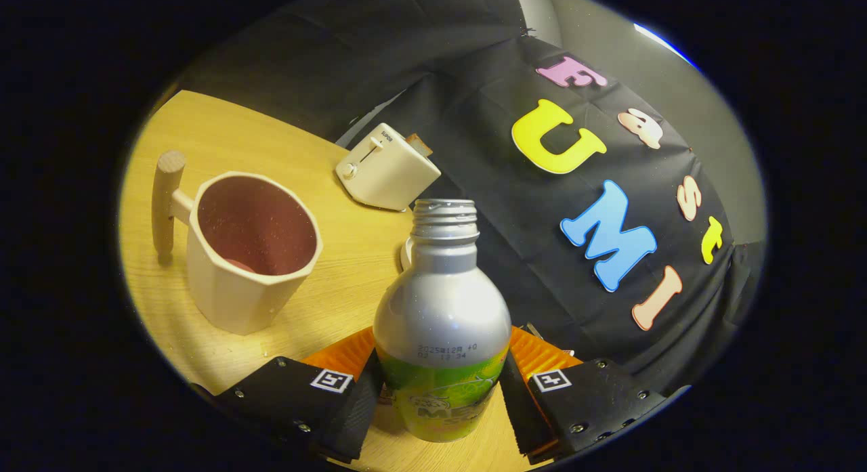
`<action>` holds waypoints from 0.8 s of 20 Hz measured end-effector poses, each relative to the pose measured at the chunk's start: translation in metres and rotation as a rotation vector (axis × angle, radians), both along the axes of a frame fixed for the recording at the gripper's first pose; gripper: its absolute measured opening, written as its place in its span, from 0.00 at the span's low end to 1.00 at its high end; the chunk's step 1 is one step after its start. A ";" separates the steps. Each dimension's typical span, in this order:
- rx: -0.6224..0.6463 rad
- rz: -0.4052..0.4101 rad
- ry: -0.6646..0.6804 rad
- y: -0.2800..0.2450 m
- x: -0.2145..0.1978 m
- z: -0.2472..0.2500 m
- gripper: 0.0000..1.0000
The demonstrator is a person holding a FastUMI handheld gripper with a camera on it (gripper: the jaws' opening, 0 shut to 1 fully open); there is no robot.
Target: Take the bottle from table, then pour the juice into the cup, finally place the bottle on the coaster
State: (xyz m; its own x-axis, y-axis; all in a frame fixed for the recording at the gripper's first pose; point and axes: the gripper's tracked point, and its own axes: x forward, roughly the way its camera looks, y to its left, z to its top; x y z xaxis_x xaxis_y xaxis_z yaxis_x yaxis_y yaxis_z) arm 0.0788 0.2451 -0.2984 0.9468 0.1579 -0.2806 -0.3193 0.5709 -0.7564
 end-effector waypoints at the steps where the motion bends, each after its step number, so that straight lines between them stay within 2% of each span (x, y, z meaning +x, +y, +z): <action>1: -0.024 0.009 -0.006 -0.001 -0.002 -0.002 0.81; 6: -0.180 0.046 -0.101 0.003 -0.003 0.012 0.81; 10: -0.197 0.058 -0.093 0.006 -0.005 0.008 0.81; 16: -0.313 0.080 -0.129 0.006 -0.005 0.013 0.81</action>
State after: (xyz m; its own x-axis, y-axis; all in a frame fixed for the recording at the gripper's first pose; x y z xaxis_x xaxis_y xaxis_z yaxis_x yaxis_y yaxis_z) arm 0.0736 0.2511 -0.2852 0.9658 0.1580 -0.2054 -0.2435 0.2820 -0.9280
